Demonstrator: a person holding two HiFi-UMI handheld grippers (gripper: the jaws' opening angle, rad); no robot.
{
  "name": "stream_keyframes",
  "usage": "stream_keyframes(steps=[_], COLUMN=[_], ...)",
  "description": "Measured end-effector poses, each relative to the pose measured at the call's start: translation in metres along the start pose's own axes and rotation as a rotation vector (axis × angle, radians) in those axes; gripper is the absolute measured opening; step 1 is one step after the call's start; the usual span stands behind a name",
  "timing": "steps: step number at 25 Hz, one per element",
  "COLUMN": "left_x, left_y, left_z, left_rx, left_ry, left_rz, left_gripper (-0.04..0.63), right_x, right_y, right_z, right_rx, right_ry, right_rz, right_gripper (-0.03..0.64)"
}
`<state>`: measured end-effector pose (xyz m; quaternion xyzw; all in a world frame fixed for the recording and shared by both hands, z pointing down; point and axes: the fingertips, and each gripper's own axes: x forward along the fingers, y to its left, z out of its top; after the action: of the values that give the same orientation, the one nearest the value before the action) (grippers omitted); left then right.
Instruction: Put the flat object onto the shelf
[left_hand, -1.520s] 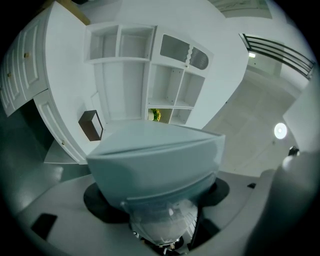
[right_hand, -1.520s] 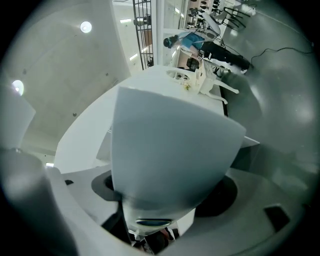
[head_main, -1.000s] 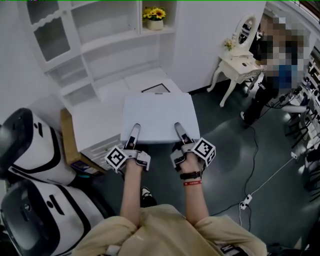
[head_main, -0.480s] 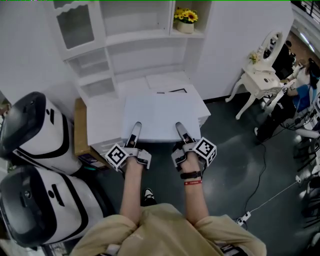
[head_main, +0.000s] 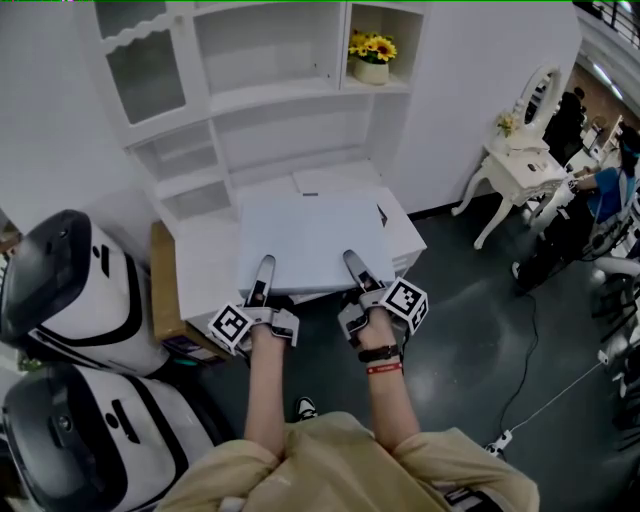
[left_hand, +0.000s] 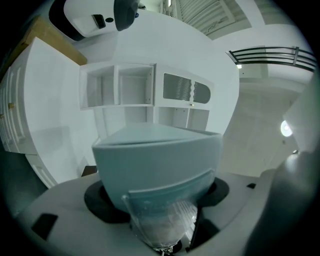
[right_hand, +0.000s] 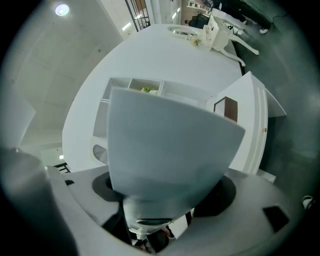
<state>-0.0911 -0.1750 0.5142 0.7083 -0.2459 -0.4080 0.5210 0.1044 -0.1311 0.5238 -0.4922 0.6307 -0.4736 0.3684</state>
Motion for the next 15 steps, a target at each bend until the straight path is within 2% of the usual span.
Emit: stream_keyframes(steps=[7,15], left_x=[0.012,0.027], left_y=[0.002,0.013], left_z=[0.007,0.007], left_rx=[-0.004,-0.001], left_ry=[0.007,0.014], left_rz=[-0.018,0.015], left_gripper=[0.359,0.357], right_x=[0.014,0.027], right_y=[0.003,-0.002], right_z=[0.005,0.018], right_rx=[-0.012,0.004], right_ry=[-0.016,-0.019], right_rz=[0.022,0.006], right_gripper=[0.370,0.370])
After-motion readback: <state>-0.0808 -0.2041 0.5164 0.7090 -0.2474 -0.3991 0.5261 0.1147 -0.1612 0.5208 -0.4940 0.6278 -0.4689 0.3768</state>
